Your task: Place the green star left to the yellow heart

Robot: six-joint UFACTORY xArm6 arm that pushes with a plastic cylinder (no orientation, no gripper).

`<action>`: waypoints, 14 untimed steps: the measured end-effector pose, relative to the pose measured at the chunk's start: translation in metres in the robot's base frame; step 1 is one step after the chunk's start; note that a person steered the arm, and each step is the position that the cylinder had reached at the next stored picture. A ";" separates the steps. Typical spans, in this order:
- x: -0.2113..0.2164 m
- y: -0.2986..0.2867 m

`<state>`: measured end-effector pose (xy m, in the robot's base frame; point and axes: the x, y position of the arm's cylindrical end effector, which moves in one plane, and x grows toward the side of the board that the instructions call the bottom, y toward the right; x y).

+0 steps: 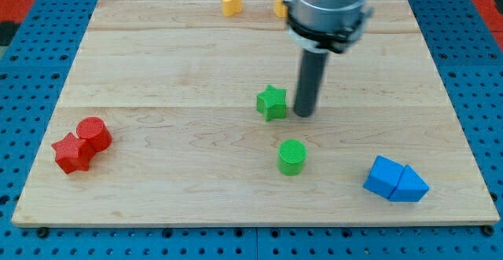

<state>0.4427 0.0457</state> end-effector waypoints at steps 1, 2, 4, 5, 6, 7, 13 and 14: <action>-0.015 -0.062; -0.002 -0.119; 0.003 -0.178; 0.003 -0.182; 0.015 -0.182; 0.007 -0.214; -0.153 -0.190; -0.153 -0.179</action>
<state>0.2897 -0.1336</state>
